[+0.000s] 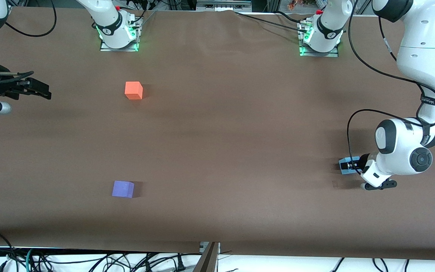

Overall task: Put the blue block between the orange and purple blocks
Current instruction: 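Close the left gripper on the light-blue cube and lift it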

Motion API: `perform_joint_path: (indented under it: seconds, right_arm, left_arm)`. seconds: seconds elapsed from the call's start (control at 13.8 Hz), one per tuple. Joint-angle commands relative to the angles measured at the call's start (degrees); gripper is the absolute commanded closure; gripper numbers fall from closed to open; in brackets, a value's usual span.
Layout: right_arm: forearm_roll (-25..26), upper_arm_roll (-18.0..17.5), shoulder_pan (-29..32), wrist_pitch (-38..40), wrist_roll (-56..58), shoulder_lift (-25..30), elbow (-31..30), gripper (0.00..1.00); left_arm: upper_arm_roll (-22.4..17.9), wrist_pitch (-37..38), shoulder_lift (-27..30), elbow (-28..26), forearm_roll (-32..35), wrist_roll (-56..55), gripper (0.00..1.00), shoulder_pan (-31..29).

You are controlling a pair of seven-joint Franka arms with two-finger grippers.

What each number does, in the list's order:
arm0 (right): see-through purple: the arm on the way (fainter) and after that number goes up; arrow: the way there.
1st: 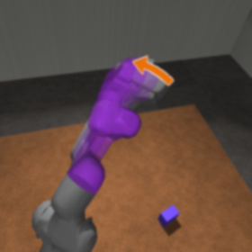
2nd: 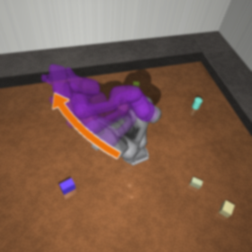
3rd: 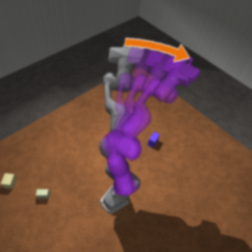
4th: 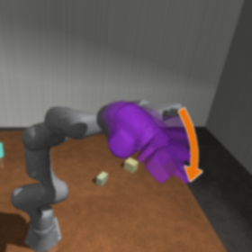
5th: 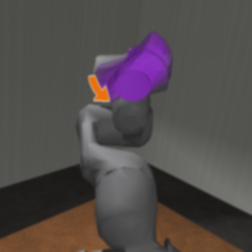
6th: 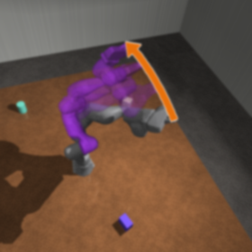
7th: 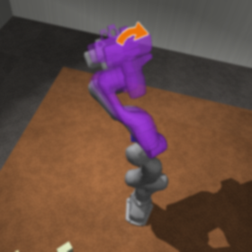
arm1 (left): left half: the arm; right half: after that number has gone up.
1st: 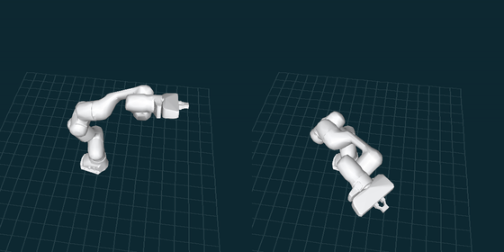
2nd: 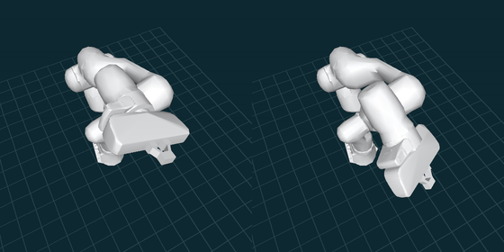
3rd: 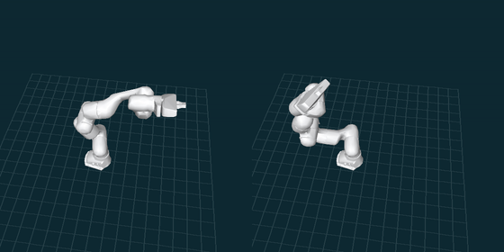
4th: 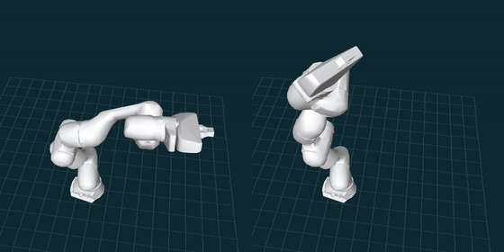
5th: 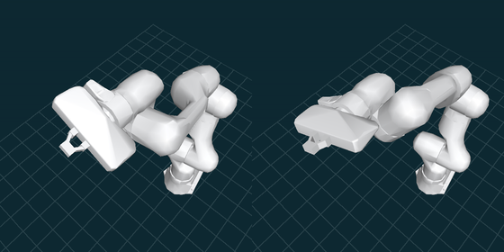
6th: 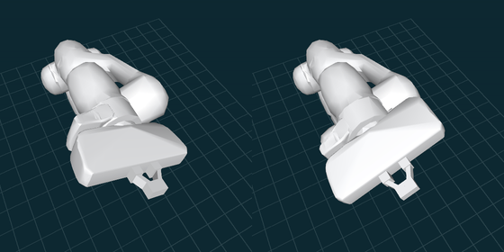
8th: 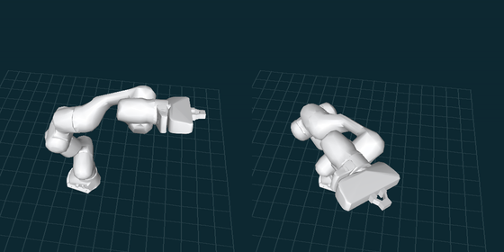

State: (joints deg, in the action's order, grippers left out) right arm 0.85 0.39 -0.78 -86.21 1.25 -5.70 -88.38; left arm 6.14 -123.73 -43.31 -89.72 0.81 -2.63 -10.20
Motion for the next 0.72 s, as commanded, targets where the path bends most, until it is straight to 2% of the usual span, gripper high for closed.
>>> perform_joint_path:
  seconds: [0.0, 0.22, 0.43, 0.65]
  right_arm:
    - [-0.15, -0.21, 0.34, 0.25, 0.59, -0.45, 1.11, 0.00]
    - [-0.06, -0.30, 0.25, 0.34, 0.86, -0.54, 1.11, 0.00]
    - [-0.06, -0.30, 0.25, 0.25, 0.86, -0.45, 1.11, 0.00]
    - [-0.06, -0.30, 0.25, 0.25, 0.86, -0.54, 1.11, 0.00]
  left_arm:
    - [0.10, 1.30, 0.94, -0.19, -0.54, 1.92, 1.00, 0.27]
    - [0.97, 6.98, 2.61, 2.25, -0.54, 1.84, 1.00, 1.92]
    - [3.34, 18.14, 4.02, 10.85, -1.69, 0.00, 1.00, 7.02]
    - [8.96, 19.06, 4.20, 15.36, -1.77, -16.47, 1.00, 13.51]
